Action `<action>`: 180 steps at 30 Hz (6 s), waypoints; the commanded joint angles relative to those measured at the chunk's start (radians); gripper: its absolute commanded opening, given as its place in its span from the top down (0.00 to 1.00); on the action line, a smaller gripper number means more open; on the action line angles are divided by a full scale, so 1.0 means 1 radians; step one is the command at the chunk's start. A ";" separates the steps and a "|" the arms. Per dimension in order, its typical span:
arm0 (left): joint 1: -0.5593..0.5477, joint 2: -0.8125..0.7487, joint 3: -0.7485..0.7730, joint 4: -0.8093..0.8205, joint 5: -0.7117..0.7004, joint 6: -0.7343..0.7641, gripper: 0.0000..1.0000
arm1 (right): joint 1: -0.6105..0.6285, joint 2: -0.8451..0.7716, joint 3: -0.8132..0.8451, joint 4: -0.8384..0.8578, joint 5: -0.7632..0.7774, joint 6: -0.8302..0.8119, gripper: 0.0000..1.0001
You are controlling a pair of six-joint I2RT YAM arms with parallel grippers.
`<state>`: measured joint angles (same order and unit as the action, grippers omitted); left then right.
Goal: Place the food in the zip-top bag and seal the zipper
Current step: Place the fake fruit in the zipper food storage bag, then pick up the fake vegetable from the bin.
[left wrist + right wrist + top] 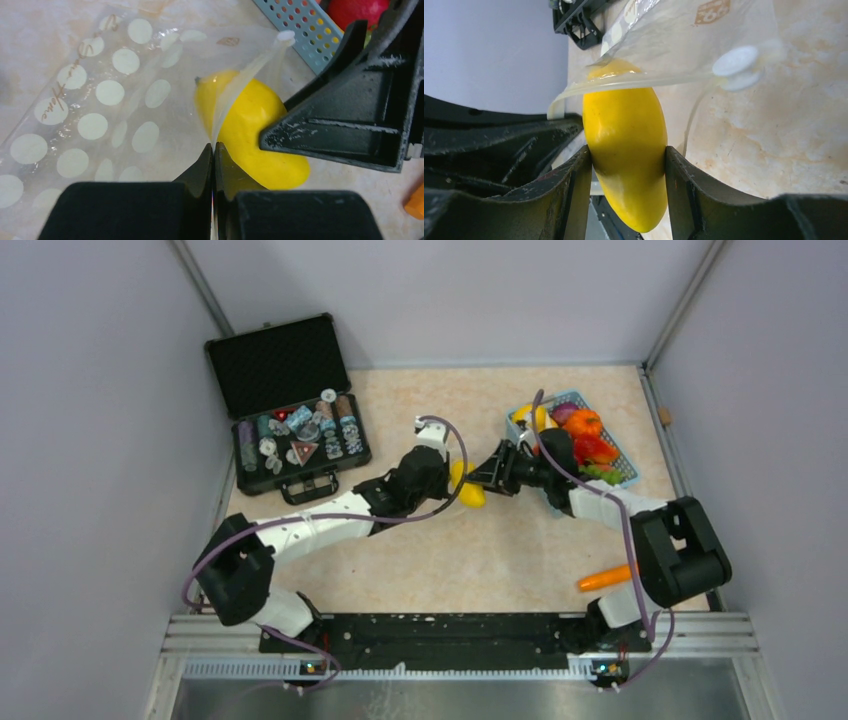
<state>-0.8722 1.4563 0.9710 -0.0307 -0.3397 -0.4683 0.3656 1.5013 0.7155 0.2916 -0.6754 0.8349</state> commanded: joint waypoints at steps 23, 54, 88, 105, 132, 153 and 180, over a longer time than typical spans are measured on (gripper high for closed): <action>-0.016 -0.107 -0.024 0.136 -0.095 -0.091 1.00 | 0.136 -0.142 0.063 0.032 0.343 -0.080 0.41; 0.062 -0.218 -0.109 0.062 -0.222 -0.075 1.00 | 0.111 -0.431 -0.004 -0.164 0.681 -0.266 0.33; 0.071 -0.247 -0.170 0.134 -0.142 -0.146 1.00 | -0.444 -0.219 0.008 -0.117 0.504 0.011 0.30; 0.082 -0.249 -0.177 0.143 -0.138 -0.137 1.00 | -0.503 -0.223 0.060 -0.154 0.371 -0.080 0.42; 0.096 -0.249 -0.181 0.127 -0.118 -0.154 1.00 | -0.441 0.021 0.002 0.076 0.442 0.213 0.69; 0.098 -0.275 -0.181 0.097 -0.133 -0.148 1.00 | -0.422 0.035 -0.011 0.102 0.492 0.252 0.68; 0.099 -0.263 -0.191 0.127 -0.122 -0.158 1.00 | -0.422 -0.350 -0.196 0.046 0.587 0.079 1.00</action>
<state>-0.7792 1.1988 0.7895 0.0467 -0.4641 -0.6136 -0.0654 1.2144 0.5453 0.3538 -0.1352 0.9863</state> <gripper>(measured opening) 0.002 0.034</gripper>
